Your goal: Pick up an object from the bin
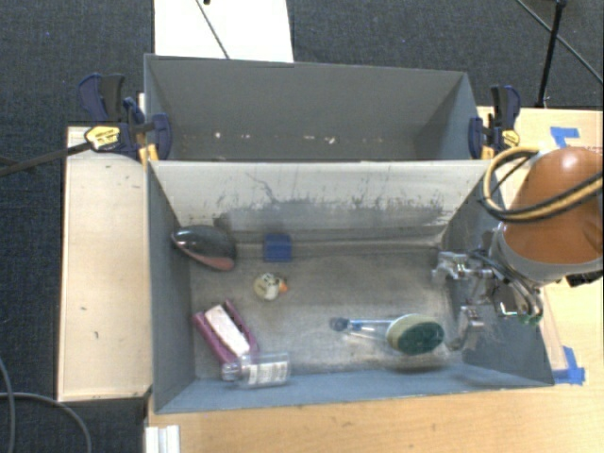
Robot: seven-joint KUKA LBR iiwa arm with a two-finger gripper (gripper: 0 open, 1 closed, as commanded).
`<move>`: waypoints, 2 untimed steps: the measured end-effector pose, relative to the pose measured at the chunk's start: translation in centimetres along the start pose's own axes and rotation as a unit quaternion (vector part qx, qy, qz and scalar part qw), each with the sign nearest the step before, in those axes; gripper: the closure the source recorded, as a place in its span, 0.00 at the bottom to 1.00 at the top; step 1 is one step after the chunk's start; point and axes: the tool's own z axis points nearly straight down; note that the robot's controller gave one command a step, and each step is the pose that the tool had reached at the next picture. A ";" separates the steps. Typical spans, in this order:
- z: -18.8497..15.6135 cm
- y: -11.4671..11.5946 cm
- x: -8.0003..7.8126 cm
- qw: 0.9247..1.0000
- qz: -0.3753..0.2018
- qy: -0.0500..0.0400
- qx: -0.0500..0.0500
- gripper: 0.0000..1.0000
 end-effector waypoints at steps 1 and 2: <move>7.0 3.5 1.5 0.994 -0.113 -0.008 0.001 0.00; 7.0 3.4 1.7 0.993 -0.115 -0.004 0.001 1.00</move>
Offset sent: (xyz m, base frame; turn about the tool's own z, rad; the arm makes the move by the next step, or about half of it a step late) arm -0.0182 0.0340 -0.0702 -0.2270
